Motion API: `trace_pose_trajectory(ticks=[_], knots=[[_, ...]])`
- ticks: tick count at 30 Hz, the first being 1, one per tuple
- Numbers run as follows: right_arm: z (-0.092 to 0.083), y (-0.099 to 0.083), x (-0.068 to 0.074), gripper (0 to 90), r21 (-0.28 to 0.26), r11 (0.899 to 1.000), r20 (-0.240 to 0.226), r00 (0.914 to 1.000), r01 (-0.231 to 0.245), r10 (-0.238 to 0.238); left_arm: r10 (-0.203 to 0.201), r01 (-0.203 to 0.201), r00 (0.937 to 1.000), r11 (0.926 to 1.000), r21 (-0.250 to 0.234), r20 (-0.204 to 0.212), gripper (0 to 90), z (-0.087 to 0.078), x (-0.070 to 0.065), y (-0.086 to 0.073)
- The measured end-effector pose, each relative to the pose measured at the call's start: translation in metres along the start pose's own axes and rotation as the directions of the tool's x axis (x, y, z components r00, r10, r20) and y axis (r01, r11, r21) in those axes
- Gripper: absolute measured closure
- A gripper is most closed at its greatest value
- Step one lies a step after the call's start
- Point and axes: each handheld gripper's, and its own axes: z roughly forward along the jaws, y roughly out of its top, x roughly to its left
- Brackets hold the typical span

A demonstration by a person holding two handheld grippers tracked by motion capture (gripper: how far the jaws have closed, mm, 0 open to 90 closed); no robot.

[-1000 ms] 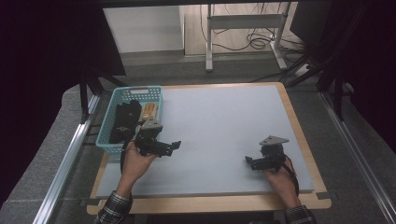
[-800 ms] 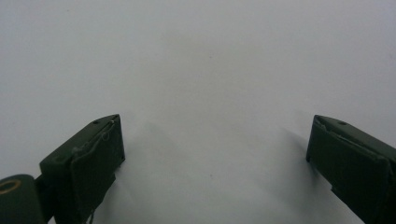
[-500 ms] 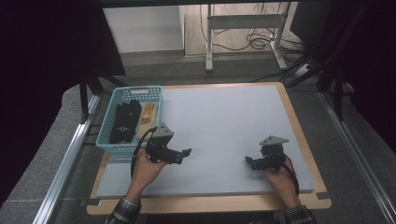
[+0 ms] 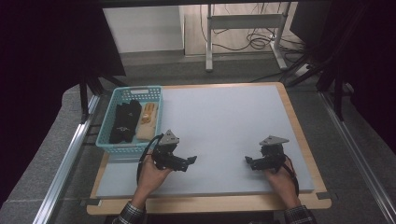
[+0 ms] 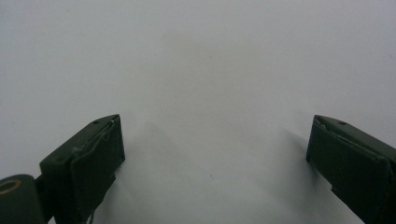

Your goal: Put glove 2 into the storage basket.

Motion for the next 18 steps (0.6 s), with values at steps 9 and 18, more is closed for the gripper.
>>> trace_pose_trajectory(ticks=[9, 18], knots=[[0.000, 0.000, 0.000, 4.0, 0.000, 1.000, 0.000, 1.0000, 0.000, 0.000, 0.016, -0.016, 0.9998, 0.9999, -0.004, 0.007, 0.0, 0.009, -0.006, -0.009], [0.000, 0.000, 0.000, 4.0, 0.000, 1.000, 0.000, 1.0000, 0.000, 0.000, 0.030, -0.030, 0.9995, 0.9995, 0.012, 0.006, 0.0, 0.017, -0.008, -0.018]])
